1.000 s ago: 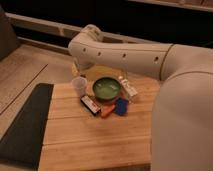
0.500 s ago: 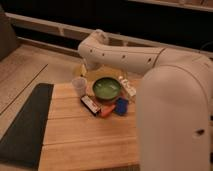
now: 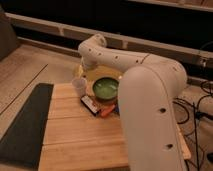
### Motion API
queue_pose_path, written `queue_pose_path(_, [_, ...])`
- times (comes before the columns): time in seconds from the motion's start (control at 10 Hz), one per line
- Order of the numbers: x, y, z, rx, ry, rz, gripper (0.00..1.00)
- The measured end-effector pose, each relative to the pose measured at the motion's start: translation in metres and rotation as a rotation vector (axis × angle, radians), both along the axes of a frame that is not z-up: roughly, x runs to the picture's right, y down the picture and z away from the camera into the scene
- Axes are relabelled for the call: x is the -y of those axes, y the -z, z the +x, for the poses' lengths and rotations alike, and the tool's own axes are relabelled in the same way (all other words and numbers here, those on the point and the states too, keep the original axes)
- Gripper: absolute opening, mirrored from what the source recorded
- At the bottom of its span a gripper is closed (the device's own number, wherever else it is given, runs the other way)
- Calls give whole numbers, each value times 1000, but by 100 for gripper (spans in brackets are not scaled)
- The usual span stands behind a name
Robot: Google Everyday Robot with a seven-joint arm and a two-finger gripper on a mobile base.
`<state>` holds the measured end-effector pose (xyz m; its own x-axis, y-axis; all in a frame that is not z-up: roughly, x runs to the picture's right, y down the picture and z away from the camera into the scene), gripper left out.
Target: Pick up the ceramic cup
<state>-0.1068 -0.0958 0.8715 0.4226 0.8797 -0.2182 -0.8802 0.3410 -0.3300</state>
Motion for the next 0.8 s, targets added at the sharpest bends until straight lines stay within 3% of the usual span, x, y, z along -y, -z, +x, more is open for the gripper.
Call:
queue_pose_path(0.4, [-25, -13, -3, 18, -9, -101, 65])
queue_pose_path(0.8, [-43, -30, -4, 35, 39, -200, 65])
